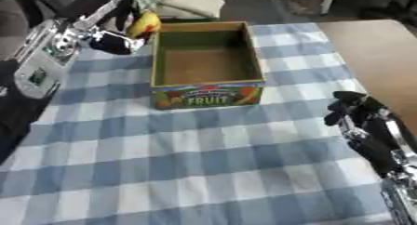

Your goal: Pick up objects on the table and place them in the box.

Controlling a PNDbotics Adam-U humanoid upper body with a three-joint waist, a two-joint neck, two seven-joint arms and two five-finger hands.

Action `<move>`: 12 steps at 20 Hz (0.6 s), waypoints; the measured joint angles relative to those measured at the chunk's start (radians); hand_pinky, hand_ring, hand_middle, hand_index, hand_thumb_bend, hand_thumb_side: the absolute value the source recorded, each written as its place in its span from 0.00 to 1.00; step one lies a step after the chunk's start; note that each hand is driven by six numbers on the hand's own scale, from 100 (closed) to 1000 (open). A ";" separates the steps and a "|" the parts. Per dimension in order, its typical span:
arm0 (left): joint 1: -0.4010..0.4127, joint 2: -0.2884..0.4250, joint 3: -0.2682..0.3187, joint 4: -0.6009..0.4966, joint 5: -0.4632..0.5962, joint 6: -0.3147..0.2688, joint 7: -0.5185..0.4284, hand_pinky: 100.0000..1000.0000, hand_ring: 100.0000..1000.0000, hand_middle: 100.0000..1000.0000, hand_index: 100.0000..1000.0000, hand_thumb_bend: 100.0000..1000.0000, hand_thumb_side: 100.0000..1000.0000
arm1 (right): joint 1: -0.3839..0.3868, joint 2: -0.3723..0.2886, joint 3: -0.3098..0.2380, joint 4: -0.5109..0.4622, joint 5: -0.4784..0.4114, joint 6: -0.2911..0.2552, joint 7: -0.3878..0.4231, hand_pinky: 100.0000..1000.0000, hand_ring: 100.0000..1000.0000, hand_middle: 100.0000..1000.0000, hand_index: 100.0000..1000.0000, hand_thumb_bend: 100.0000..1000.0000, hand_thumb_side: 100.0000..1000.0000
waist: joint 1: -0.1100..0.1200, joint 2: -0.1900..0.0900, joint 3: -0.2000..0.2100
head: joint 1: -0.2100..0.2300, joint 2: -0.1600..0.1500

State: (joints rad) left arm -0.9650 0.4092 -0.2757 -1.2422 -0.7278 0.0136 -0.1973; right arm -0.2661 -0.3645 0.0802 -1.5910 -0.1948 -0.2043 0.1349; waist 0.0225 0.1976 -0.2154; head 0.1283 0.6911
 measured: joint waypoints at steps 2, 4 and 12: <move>-0.025 -0.038 0.000 0.056 -0.033 -0.011 0.011 0.50 0.30 0.14 0.11 0.00 0.00 | -0.007 0.000 0.003 0.000 0.000 0.000 0.004 0.54 0.51 0.53 0.74 0.00 0.30 | 0.000 0.008 -0.016 | 0.009 -0.007; -0.042 -0.070 0.001 0.114 -0.068 -0.027 0.029 0.50 0.30 0.15 0.12 0.00 0.00 | -0.012 0.000 0.007 0.000 0.000 0.000 0.009 0.54 0.51 0.53 0.74 0.00 0.30 | 0.003 0.014 -0.030 | 0.017 -0.012; -0.058 -0.139 0.041 0.317 -0.204 -0.077 0.131 0.52 0.36 0.27 0.29 0.25 0.00 | -0.016 0.008 0.012 0.000 0.000 0.002 0.015 0.54 0.51 0.53 0.74 0.00 0.31 | 0.010 0.026 -0.056 | 0.035 -0.019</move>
State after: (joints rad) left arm -1.0233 0.2698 -0.2343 -0.9255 -0.9318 -0.0637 -0.0665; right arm -0.2823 -0.3566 0.0926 -1.5910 -0.1948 -0.2028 0.1500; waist 0.0323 0.2232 -0.2716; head 0.1629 0.6718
